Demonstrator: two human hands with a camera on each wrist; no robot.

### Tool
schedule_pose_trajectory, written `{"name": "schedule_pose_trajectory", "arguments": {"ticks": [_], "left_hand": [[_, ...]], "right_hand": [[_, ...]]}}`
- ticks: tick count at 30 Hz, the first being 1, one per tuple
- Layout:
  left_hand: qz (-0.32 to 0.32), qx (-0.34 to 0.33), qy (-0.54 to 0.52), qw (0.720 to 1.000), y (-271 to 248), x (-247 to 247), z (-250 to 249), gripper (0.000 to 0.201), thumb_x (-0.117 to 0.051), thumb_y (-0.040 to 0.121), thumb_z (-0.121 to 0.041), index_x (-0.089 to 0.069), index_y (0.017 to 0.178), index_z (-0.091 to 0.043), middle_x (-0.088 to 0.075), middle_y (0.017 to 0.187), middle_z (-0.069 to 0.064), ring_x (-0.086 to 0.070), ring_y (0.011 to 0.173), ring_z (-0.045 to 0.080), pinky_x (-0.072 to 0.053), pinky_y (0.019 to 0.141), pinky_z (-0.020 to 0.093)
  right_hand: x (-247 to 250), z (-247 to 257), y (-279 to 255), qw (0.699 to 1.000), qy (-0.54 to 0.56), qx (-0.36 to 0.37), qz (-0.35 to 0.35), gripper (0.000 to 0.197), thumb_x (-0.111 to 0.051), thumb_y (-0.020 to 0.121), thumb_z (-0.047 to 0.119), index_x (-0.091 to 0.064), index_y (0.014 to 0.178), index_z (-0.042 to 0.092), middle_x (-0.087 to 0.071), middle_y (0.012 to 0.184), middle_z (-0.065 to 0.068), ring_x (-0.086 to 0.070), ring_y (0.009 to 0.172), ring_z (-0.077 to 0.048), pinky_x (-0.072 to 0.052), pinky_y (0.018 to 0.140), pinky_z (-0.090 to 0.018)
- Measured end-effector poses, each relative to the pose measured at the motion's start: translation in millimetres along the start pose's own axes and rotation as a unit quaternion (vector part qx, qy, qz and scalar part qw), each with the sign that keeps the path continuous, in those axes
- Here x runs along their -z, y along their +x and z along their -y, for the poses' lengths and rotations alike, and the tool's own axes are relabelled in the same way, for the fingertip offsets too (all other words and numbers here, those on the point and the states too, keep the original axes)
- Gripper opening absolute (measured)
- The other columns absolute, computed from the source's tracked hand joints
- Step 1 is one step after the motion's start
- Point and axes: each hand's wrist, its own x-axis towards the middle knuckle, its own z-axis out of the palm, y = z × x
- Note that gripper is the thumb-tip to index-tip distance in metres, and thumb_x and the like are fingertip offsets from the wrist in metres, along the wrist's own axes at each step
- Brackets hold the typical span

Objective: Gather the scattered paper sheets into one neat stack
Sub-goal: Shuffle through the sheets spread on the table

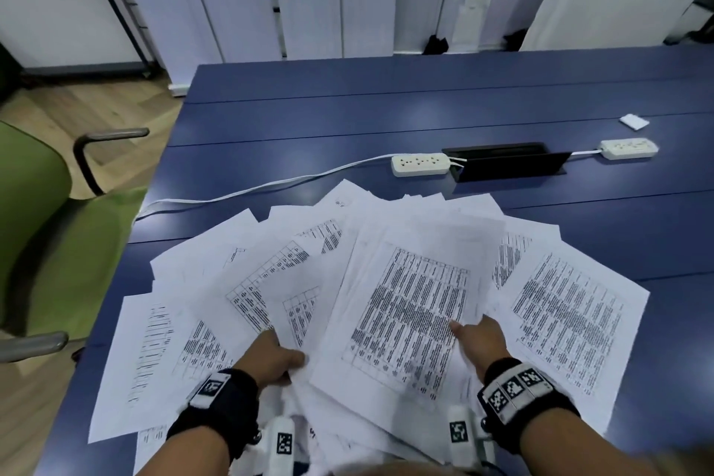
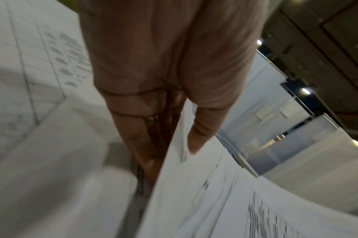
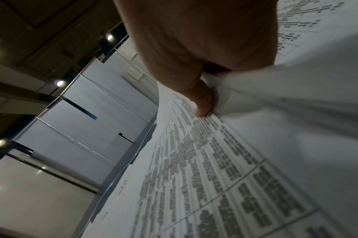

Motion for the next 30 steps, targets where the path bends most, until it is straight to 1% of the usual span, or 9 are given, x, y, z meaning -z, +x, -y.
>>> {"name": "schedule_pose_trajectory", "arguments": {"ticks": [2, 7, 9, 13, 18, 22, 26, 28, 30], "left_hand": [[-0.037, -0.020, -0.046, 0.998, 10, 4, -1, 0.032, -0.075, 0.067, -0.013, -0.068, 0.096, -0.001, -0.072, 0.079, 0.016, -0.066, 0.062, 0.028, -0.052, 0.053, 0.032], [-0.070, -0.026, -0.052, 0.996, 30, -10, 1, 0.030, -0.071, 0.080, -0.024, -0.066, 0.101, -0.004, -0.073, 0.098, 0.020, -0.069, 0.092, 0.035, -0.053, 0.088, 0.053], [-0.051, -0.013, -0.049, 0.997, 32, -13, -1, 0.033, -0.072, 0.076, -0.024, -0.066, 0.098, 0.000, -0.072, 0.095, 0.024, -0.069, 0.091, 0.039, -0.051, 0.088, 0.058], [0.000, 0.024, -0.049, 0.998, 35, -5, -9, 0.053, -0.077, 0.071, -0.026, -0.061, 0.109, 0.006, -0.070, 0.098, 0.029, -0.067, 0.093, 0.046, -0.050, 0.087, 0.062], [-0.080, -0.009, -0.086, 0.993, 32, -4, -36, 0.042, -0.048, 0.099, -0.033, -0.053, 0.122, 0.001, -0.062, 0.098, 0.014, -0.054, 0.085, 0.024, -0.043, 0.076, 0.032], [-0.014, -0.085, -0.050, 0.995, 15, -26, -52, 0.055, -0.062, 0.086, -0.051, -0.049, 0.129, -0.021, -0.059, 0.121, 0.000, -0.053, 0.107, 0.016, -0.039, 0.097, 0.033], [-0.003, -0.083, -0.065, 0.994, 9, -48, -51, 0.057, -0.084, 0.068, -0.021, -0.054, 0.115, -0.009, -0.068, 0.109, 0.007, -0.062, 0.103, 0.027, -0.045, 0.101, 0.039], [-0.007, -0.088, -0.087, 0.992, 1, -47, -62, 0.044, -0.083, 0.068, -0.009, -0.057, 0.104, -0.008, -0.070, 0.101, 0.011, -0.065, 0.099, 0.029, -0.052, 0.092, 0.041], [0.003, -0.117, -0.120, 0.986, -10, -39, -74, 0.042, -0.083, 0.066, -0.007, -0.058, 0.101, -0.009, -0.073, 0.094, 0.009, -0.068, 0.096, 0.027, -0.053, 0.083, 0.033]], "right_hand": [[-1, 2, 2, 1.000, -0.020, 0.009, -0.003, 0.019, -0.065, 0.087, 0.010, -0.060, 0.101, -0.003, -0.066, 0.095, -0.019, -0.058, 0.080, -0.028, -0.050, 0.075, -0.033], [-13, 11, -8, 0.998, -0.023, 0.063, 0.019, 0.012, -0.071, 0.082, 0.007, -0.060, 0.085, 0.006, -0.064, 0.082, -0.012, -0.063, 0.081, -0.028, -0.047, 0.067, -0.026], [-19, 12, -9, 0.996, -0.027, 0.068, 0.046, 0.015, -0.070, 0.083, 0.008, -0.061, 0.096, 0.006, -0.064, 0.085, -0.006, -0.063, 0.088, -0.029, -0.047, 0.076, -0.029], [-15, 16, -5, 0.992, -0.010, 0.029, 0.125, 0.055, -0.070, 0.084, 0.010, -0.046, 0.133, 0.003, -0.059, 0.124, -0.014, -0.055, 0.112, -0.031, -0.042, 0.100, -0.040], [-1, 12, 8, 0.986, -0.075, 0.048, 0.139, 0.047, -0.064, 0.087, 0.004, -0.046, 0.131, -0.001, -0.060, 0.115, -0.015, -0.056, 0.109, -0.032, -0.043, 0.101, -0.041], [-5, 11, 2, 0.971, -0.099, 0.093, 0.196, 0.062, -0.069, 0.083, 0.008, -0.041, 0.138, 0.014, -0.056, 0.123, -0.003, -0.051, 0.120, -0.025, -0.039, 0.106, -0.045], [-9, 3, -4, 0.964, -0.069, 0.119, 0.226, 0.085, -0.076, 0.075, 0.004, -0.031, 0.143, 0.023, -0.050, 0.135, 0.000, -0.042, 0.131, -0.023, -0.037, 0.108, -0.042], [-1, 4, -6, 0.969, -0.009, 0.116, 0.217, 0.087, -0.079, 0.072, 0.003, -0.031, 0.142, 0.024, -0.049, 0.131, 0.006, -0.043, 0.130, -0.019, -0.040, 0.099, -0.029], [9, 11, -7, 0.970, 0.058, 0.101, 0.212, 0.079, -0.081, 0.073, 0.012, -0.034, 0.135, 0.024, -0.045, 0.128, 0.011, -0.042, 0.124, -0.012, -0.034, 0.101, -0.028]]}}
